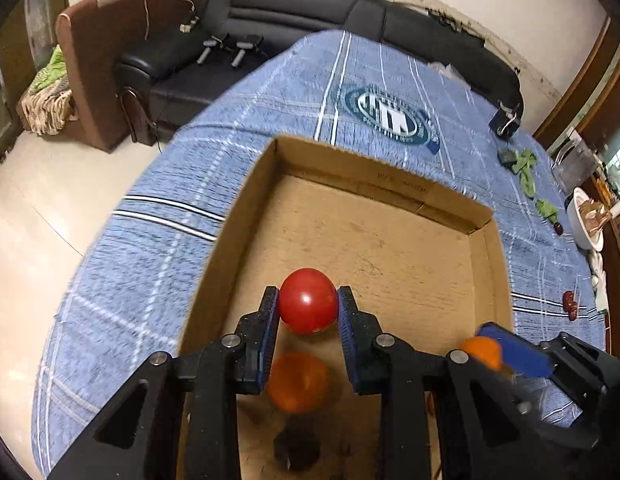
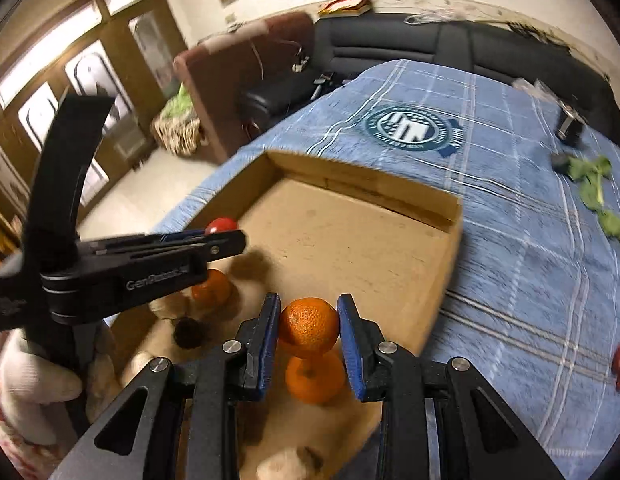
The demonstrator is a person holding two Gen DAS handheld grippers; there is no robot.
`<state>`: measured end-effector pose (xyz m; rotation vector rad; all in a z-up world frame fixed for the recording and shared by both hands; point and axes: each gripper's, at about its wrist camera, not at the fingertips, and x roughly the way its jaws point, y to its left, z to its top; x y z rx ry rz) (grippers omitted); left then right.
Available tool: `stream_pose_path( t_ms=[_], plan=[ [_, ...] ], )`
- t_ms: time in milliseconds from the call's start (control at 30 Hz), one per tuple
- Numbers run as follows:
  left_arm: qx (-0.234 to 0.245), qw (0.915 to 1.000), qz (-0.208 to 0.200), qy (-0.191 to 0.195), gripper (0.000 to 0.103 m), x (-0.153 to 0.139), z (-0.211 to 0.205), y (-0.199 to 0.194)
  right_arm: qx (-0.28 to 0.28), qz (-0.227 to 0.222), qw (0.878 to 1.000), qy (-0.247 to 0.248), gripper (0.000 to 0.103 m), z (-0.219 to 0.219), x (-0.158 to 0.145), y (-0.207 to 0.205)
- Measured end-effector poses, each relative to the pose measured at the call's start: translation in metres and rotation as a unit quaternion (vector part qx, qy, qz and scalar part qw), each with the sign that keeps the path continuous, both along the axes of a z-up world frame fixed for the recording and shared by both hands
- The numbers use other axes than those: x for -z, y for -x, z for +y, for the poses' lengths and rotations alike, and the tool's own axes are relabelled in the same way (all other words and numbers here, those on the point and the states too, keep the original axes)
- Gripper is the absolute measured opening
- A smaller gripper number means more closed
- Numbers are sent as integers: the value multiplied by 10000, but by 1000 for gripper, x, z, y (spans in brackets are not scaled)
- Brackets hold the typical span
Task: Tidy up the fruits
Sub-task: 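Carry the tomato and orange into the tray and open both tools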
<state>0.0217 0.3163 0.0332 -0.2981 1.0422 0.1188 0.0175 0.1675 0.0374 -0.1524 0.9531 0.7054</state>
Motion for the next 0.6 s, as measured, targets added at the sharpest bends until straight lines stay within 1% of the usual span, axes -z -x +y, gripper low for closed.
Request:
stream_pose_path(
  t_ms=[67,133,200,267,333,433,500,567,600],
  plan=[
    [81,9999,112,22,28,7,-3,-7,-74,-38,9999,150,33,9,8,-1],
    [102,9999,59,-16,28,8,-3,-7,-111,-63,9996,260,34,12,14,-1],
    [119,9999,51,111,29,8,-3,-9,-199,-61,9994,288,35,16,18,-1],
    [73,9999,33,143,34,7,-2,-10,-262,-88,9991,314,35,19,20,0],
    [53,9998,-63,157,34,2,-3,-7,-328,-117,9990,294,35,20,20,2],
    [-51,9996,-214,203,35,-11,0,4,-366,-158,9990,216,35,16,14,7],
    [-150,9990,-406,114,36,-28,1,16,-306,-277,9991,116,35,5,2,14],
    [-274,9971,-715,-29,46,-50,-1,37,-183,-430,9989,-18,34,-13,-13,23],
    [-318,9960,-834,-75,49,-57,-2,44,-78,-510,9986,-114,34,-26,-22,28]
  ],
)
